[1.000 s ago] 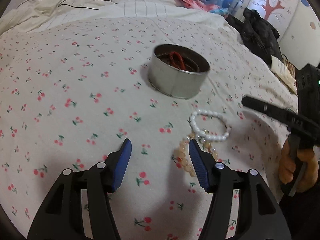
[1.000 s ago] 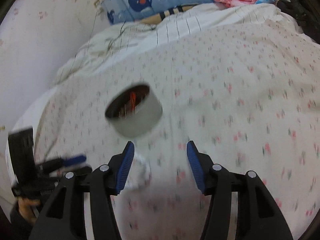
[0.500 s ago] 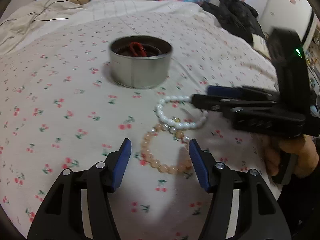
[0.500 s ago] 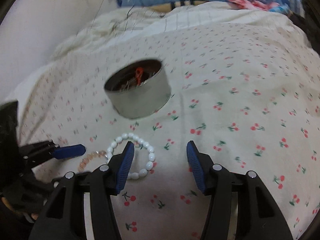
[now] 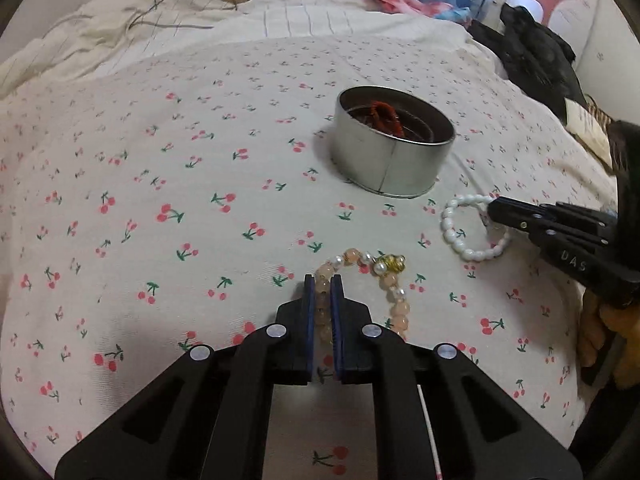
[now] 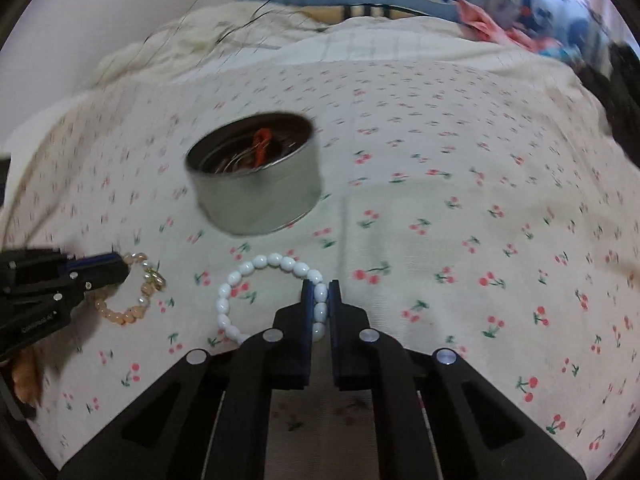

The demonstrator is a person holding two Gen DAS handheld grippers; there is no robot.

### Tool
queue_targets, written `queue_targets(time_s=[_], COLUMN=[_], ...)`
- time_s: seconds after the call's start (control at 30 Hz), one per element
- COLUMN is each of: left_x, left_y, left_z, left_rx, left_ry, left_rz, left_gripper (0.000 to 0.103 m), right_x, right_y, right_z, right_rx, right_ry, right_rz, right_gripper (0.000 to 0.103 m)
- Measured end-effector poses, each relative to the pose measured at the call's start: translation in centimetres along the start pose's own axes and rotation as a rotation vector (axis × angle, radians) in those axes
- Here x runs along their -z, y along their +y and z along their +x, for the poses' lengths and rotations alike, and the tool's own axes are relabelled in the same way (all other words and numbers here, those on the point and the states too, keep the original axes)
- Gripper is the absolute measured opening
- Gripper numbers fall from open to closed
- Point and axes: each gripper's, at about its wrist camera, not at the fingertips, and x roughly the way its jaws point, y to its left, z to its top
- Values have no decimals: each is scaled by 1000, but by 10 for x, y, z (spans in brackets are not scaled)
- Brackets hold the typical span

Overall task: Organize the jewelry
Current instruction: 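Grasp the peach bead bracelet with the left tool while the right tool grasps the white beads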

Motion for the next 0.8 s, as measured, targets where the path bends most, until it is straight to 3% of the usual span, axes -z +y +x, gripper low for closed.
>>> queue_targets(time_s=[0.1, 0.13, 0.17, 0.23, 0.33, 0.4, 0.43, 0.47, 0.53, 0.8], left_x=[0, 0, 0, -3, -2, 0, 1, 1, 1, -6], left_y=[0, 0, 2, 1, -4, -14, -19, -23, -25, -23], left_z=[0, 0, -1, 3, 7, 11, 13, 13, 9, -17], left_rx=[-4, 0, 5, 13, 20, 0, -26, -36, 9, 53], left_ry=[6, 6, 5, 4, 9, 18, 18, 16, 13, -110], left_rz=[2, -1, -9, -24, 3, 41, 61, 79, 74, 48], left_gripper=[8, 9, 14, 21, 39, 45, 45, 30, 7, 6], right_x=[1, 0, 0, 0, 3, 4, 4, 4, 5, 2], right_y=[-4, -6, -6, -3, 4, 6, 8, 8, 7, -9], right_z=[4, 3, 2, 0, 6, 10, 10, 9, 8, -11], right_rx=[-31, -44, -47, -42, -20, -10, -7, -5, -22, -125], right_ry=[30, 26, 19, 8, 31, 44, 44, 42, 40, -70], right_rz=[33, 43, 43, 25, -9, -24, -33, -38, -35, 79], right_gripper=[11, 20, 41, 57, 57, 56, 47, 30, 8, 8])
